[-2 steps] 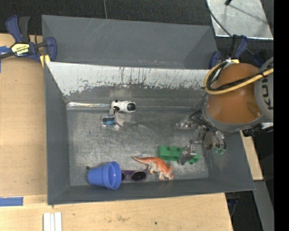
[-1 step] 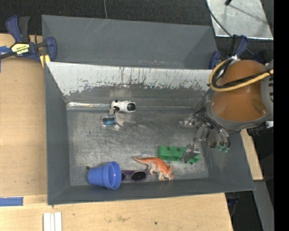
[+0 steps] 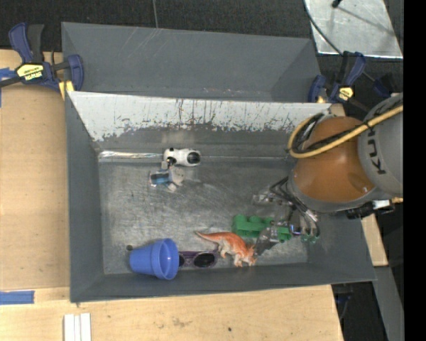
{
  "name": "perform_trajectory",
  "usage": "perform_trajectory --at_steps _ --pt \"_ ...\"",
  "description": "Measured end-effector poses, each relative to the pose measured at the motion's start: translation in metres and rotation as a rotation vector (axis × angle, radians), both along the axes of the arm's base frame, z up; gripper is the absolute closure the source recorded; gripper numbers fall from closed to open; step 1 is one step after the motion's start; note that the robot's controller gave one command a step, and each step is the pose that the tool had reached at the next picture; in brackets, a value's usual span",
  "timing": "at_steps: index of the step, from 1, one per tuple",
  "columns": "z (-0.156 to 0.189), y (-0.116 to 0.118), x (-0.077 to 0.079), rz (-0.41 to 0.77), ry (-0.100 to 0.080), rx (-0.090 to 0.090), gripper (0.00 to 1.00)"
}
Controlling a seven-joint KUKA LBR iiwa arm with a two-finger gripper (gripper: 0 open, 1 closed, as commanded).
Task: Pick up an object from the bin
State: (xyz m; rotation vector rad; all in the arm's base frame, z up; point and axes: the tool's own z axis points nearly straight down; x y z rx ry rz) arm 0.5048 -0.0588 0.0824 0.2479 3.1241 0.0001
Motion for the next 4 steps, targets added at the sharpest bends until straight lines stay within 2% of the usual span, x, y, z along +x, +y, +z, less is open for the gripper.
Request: perform_trajectory --at_steps 1,2,3,4 --pt "-0.019 0.003 0.009 -0.058 -0.030 -0.004 1.00" --pt "-0.018 0.003 0.009 -0.065 -0.029 -0.004 1.00" --pt "-0.011 0.003 0.008 -0.066 -0.021 -0.003 1.00" --pt "0.006 0.004 0.003 -0.063 0.002 0.000 1.00"
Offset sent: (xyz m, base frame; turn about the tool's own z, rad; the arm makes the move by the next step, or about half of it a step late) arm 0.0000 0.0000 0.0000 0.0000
